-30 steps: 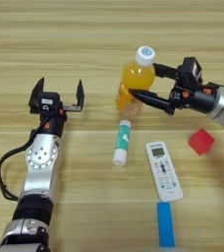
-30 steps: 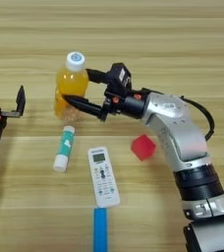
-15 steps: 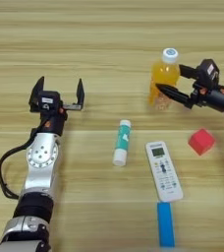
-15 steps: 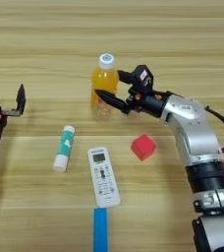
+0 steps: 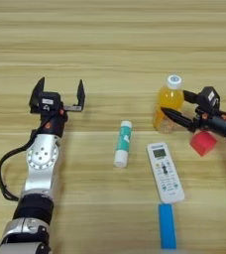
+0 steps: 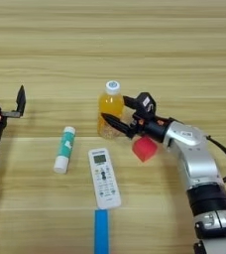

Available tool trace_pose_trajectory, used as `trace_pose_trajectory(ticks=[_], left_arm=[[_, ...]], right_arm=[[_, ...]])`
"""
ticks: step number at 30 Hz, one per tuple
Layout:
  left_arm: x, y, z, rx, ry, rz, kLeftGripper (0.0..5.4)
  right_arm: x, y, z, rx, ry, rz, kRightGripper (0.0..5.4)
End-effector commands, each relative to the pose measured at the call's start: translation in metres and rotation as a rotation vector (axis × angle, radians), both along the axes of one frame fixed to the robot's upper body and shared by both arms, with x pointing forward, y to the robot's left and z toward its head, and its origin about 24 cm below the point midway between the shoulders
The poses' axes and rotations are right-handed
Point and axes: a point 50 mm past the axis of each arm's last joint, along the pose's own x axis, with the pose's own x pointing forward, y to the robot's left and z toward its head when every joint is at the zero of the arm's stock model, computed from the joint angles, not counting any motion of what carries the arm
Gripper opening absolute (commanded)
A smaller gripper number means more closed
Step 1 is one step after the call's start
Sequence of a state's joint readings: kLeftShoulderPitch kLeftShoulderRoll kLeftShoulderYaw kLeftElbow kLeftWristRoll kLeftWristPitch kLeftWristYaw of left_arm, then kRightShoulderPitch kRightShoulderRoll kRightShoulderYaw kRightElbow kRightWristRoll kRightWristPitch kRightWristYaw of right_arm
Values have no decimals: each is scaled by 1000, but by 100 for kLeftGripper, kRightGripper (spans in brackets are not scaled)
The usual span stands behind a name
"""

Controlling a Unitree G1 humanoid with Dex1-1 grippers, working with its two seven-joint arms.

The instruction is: Move the objects on the table

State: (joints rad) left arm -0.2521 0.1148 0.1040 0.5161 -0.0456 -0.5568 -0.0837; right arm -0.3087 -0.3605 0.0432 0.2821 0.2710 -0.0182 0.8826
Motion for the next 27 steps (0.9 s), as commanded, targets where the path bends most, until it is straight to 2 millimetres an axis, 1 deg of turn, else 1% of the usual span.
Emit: trace_pose_trajectory(ticks=[1,10,12,17,20,26,27], left_arm=[[1,1,1,16,-8,-5,540],[1,2,1,17,-8,-6,540],[1,2,1,17,-8,-7,540],[1,2,1,17,-8,-9,540],[1,2,1,18,-9,-10,540],[1,2,1,19,-8,-12,540],[0,2,1,20,-8,-12,540]], right_arm=[[-2,2,3,2,-48,8,344],[-10,6,-6,0,-45,32,344],[-12,7,-8,0,-43,39,381],[-12,8,-8,1,-41,45,418],[-11,8,-6,5,-49,43,456],[-8,10,-1,29,-73,31,510],[-7,10,0,35,-80,27,529]])
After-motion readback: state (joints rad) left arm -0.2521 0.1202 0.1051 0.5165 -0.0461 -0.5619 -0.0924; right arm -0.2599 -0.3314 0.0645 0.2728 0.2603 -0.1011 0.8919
